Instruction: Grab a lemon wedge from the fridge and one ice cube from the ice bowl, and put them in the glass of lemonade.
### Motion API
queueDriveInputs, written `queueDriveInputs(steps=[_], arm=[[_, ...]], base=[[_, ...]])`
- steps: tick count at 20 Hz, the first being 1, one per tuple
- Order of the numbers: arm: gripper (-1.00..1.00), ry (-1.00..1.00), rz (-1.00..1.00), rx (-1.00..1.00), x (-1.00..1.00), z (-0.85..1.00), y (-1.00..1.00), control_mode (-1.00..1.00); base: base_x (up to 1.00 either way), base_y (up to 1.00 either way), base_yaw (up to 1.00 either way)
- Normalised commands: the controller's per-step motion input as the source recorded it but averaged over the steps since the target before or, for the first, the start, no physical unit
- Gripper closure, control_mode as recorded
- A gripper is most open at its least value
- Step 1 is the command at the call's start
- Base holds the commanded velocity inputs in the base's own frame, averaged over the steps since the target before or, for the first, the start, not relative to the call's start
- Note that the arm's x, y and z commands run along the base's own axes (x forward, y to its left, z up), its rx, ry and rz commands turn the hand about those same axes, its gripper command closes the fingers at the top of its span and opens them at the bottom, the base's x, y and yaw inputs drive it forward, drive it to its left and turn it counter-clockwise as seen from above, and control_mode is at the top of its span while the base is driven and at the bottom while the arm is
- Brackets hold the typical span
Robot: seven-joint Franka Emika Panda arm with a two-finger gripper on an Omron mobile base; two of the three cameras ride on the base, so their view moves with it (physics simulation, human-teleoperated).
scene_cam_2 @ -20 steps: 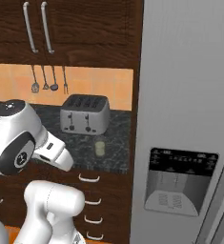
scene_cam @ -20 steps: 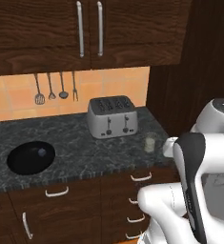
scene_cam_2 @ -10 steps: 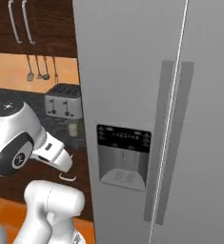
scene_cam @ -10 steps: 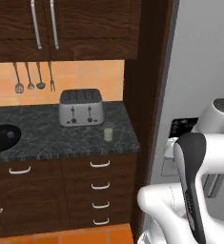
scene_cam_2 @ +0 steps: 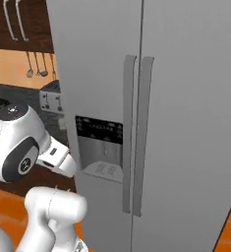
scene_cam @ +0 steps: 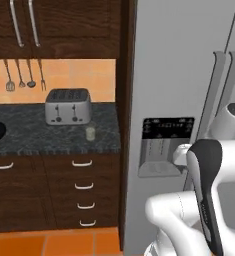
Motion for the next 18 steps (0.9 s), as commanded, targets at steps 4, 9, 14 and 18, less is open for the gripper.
queueDriveInputs(steps=[4, 9, 14, 18], arm=[[-1.00, 0.00, 0.00, 0.00, 0.00, 0.00, 0.00, 1.00], [-1.00, 0.00, 0.00, 0.00, 0.00, 0.00, 0.00, 1.00], [-1.00, 0.00, 0.00, 0.00, 0.00, 0.00, 0.00, 1.00], [-1.00, 0.00, 0.00, 0.00, 0.00, 0.00, 0.00, 1.00]], base=[[-0.14, -0.49, -0.36], [-0.68, -0.46, -0.14], [-0.47, -0.41, 0.14], [-0.61, -0.21, 0.12]])
